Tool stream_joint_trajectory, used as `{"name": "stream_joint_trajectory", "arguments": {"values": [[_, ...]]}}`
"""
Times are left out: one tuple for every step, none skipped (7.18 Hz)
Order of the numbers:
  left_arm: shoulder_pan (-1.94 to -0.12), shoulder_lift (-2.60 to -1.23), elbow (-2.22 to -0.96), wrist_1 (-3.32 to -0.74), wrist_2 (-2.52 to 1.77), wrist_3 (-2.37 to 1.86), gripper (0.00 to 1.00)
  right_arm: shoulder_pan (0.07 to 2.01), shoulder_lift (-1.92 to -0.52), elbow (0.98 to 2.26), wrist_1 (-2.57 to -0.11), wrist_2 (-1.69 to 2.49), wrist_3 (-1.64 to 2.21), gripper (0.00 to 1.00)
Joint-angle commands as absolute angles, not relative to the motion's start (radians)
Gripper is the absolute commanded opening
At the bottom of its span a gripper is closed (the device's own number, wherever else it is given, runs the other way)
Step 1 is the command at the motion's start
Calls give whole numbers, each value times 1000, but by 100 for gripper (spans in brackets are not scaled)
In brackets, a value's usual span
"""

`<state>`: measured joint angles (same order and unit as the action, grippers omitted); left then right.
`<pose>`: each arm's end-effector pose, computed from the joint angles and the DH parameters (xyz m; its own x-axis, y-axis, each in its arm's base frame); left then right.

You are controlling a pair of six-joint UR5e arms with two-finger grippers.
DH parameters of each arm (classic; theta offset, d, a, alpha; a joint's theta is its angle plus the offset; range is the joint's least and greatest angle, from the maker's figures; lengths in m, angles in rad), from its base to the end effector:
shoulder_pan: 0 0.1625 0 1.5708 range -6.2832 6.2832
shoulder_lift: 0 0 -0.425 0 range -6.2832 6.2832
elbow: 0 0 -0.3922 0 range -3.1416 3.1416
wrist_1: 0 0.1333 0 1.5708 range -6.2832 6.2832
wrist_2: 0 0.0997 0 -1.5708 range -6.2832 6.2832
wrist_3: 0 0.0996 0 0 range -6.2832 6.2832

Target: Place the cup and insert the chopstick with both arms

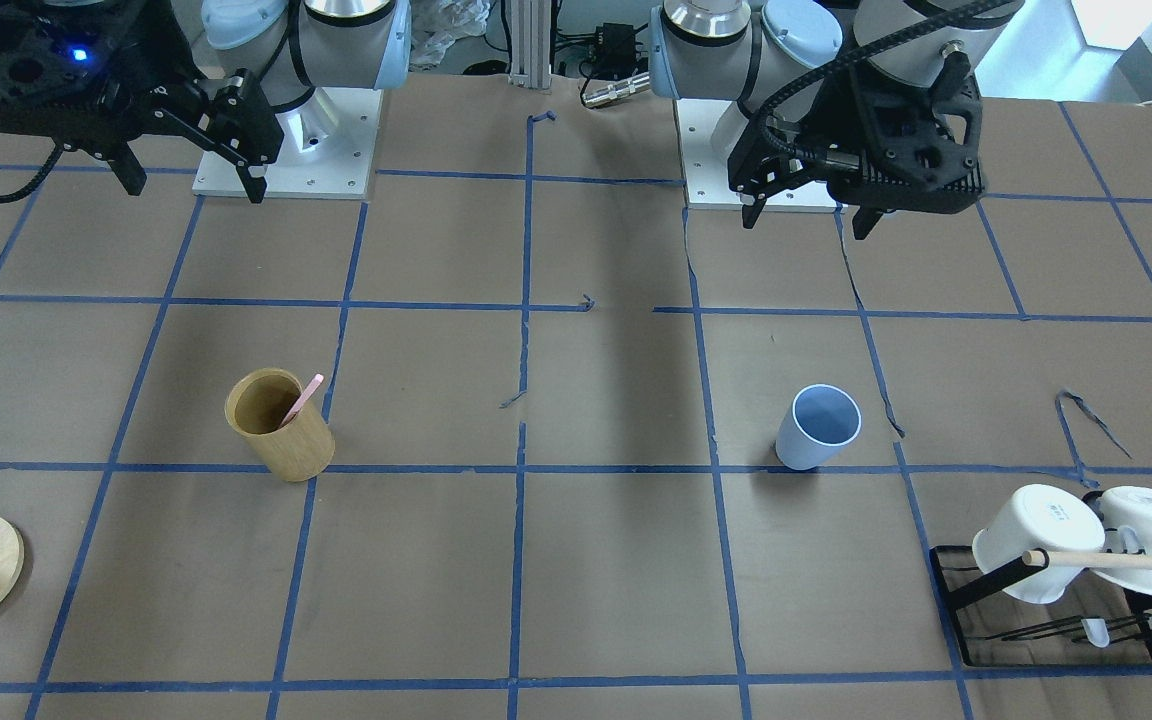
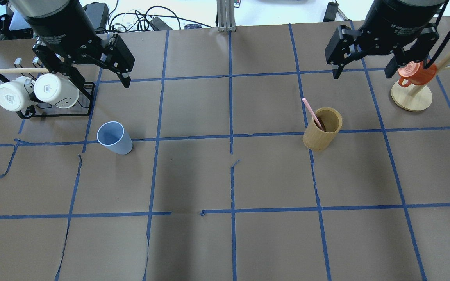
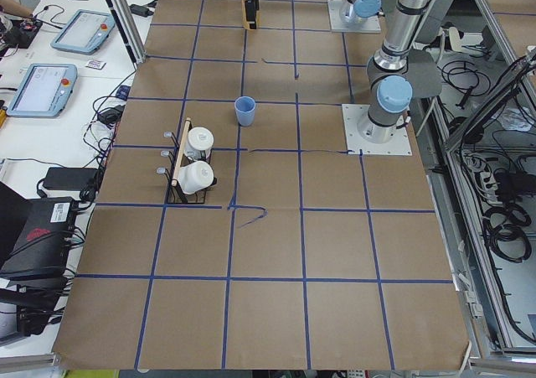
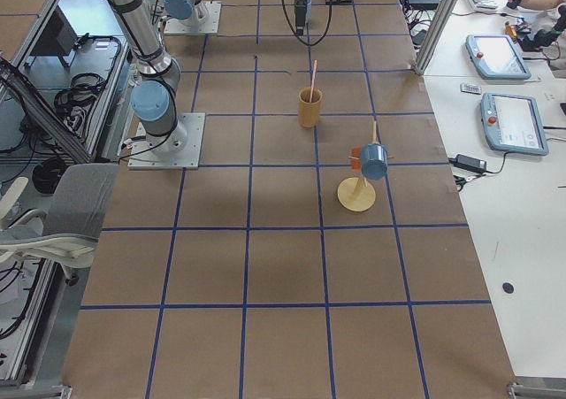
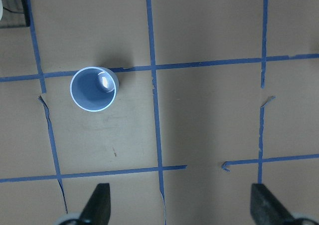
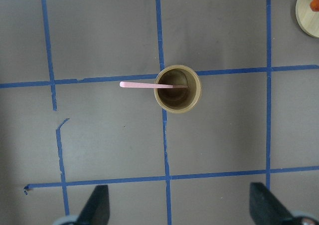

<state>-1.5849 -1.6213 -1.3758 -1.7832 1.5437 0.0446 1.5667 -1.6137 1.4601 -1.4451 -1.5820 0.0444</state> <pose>-0.1431 -0.5003 0.5373 -0.9979 0.0567 0.0300 0.0586 0.9961 0.0666 0.1303 -0.4723 0.5503 -0.9988 0.0488 0.0100 0.0485 0.9984 -0.0284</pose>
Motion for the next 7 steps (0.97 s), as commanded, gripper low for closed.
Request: {"name": "stream_joint_trajectory", "arguments": {"values": [[-1585, -1621, -1376, -1783, 1543, 44, 100, 1568, -1614, 1460, -1445, -1582, 44, 100], [-1585, -1620, -1377, -1784, 1543, 44, 100, 1566, -1614, 1459, -1445, -1582, 41, 100], [-1585, -1620, -1378, -1783, 1543, 44, 100, 1566, -1614, 1459, -1445, -1583, 37, 100], [-1585, -1620, -1378, -1784, 1545, 44, 100, 1566, -1614, 1457, -1448, -1585, 37, 100], [-1580, -1621, -1378, -1783, 1543, 46, 100, 1571, -1614, 1459, -1448, -1583, 37, 100], [-1582, -1618, -1378, -1784, 1545, 46, 100, 1571, -1614, 1459, -1447, -1585, 35, 100], [-1583, -1618, -1378, -1784, 1545, 46, 100, 1572, -1614, 1460, -1445, -1595, 31, 100]]}}
